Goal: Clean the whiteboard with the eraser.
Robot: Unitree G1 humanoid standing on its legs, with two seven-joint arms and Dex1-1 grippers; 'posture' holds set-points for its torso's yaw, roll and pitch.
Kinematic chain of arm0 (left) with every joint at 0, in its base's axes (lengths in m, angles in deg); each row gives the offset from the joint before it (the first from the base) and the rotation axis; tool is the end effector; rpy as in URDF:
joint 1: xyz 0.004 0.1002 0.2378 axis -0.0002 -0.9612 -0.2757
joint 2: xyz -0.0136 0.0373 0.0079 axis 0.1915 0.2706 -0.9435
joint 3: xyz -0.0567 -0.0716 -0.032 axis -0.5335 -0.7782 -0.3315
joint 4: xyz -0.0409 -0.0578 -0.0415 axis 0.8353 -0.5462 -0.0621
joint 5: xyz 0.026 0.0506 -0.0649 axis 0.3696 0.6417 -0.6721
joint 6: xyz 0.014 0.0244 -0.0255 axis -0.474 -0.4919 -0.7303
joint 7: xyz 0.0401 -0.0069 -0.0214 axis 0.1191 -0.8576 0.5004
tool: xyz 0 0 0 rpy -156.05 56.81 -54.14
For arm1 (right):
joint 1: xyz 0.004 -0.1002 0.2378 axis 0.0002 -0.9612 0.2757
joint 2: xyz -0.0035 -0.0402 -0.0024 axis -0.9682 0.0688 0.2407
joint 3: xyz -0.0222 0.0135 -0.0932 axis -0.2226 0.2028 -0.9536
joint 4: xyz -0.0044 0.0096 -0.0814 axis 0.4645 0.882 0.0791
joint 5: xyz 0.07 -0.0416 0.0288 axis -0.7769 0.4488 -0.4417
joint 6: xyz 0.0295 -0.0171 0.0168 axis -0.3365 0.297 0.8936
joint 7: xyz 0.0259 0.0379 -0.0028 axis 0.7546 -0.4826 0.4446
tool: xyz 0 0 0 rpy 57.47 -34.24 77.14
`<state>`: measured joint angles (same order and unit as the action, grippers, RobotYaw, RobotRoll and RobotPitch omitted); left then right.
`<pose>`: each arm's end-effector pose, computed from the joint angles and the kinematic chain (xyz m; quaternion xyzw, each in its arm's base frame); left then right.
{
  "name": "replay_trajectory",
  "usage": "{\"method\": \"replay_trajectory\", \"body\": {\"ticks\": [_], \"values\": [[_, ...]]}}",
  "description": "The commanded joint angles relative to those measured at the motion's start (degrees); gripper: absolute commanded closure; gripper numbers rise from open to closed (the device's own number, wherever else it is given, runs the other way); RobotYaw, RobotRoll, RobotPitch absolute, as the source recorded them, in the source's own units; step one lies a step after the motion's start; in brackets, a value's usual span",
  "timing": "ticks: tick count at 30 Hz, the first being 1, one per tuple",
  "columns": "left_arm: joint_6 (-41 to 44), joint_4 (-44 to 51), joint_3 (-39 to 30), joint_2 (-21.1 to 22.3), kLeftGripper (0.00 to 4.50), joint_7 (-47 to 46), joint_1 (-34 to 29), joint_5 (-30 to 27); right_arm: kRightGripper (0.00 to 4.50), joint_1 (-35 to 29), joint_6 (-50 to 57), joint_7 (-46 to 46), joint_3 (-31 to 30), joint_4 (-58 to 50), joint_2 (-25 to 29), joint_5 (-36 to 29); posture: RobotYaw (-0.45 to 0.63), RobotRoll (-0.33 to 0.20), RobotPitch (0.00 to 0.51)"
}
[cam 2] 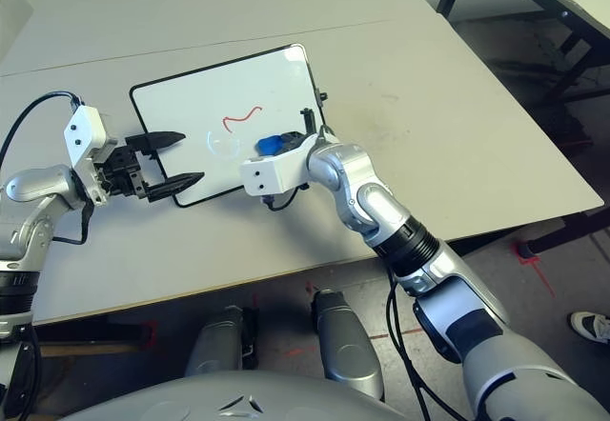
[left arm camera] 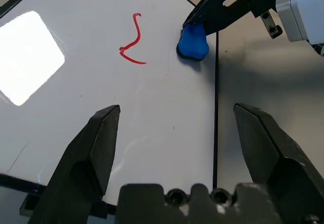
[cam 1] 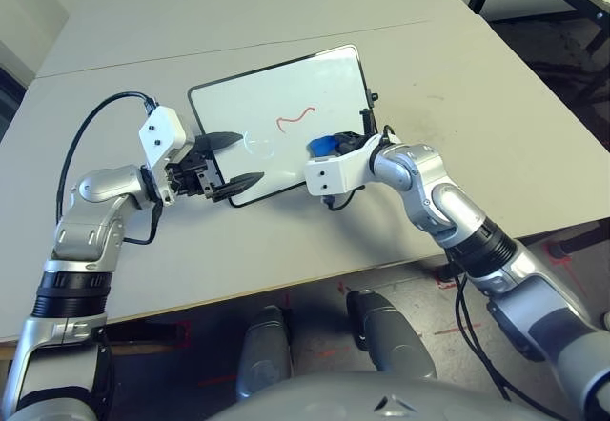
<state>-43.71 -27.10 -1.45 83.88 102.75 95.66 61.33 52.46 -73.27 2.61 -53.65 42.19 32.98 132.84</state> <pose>0.2309 0.2712 0.1654 0.1630 0.0231 -0.4626 0.8712 0.2623 -0.0951 0.1663 -0.6961 -0.0143 0.3281 0.6384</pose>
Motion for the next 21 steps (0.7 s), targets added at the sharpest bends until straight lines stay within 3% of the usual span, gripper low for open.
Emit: {"method": "replay_trajectory", "body": {"ticks": [1, 7, 21], "values": [[-0.36, 0.03, 0.41, -0.17, 0.00, -0.07, -0.62, 0.86, 4.34, -2.43, 0.77, 2.08, 0.56, 2.01, 2.95, 0.14, -0.11, 0.000, 0.143], [-0.35, -0.17, 0.55, -0.21, 0.00, 0.01, -0.07, 0.88, 4.34, -2.91, 1.28, 1.75, 2.64, 2.63, 6.70, 0.06, -0.11, 0.000, 0.143], [-0.28, -1.11, -0.39, 0.24, 0.00, -0.18, 0.96, 0.92, 4.34, 2.60, 2.72, 2.81, 5.89, 2.34, 6.42, -1.90, -0.12, 0.000, 0.129]]}}
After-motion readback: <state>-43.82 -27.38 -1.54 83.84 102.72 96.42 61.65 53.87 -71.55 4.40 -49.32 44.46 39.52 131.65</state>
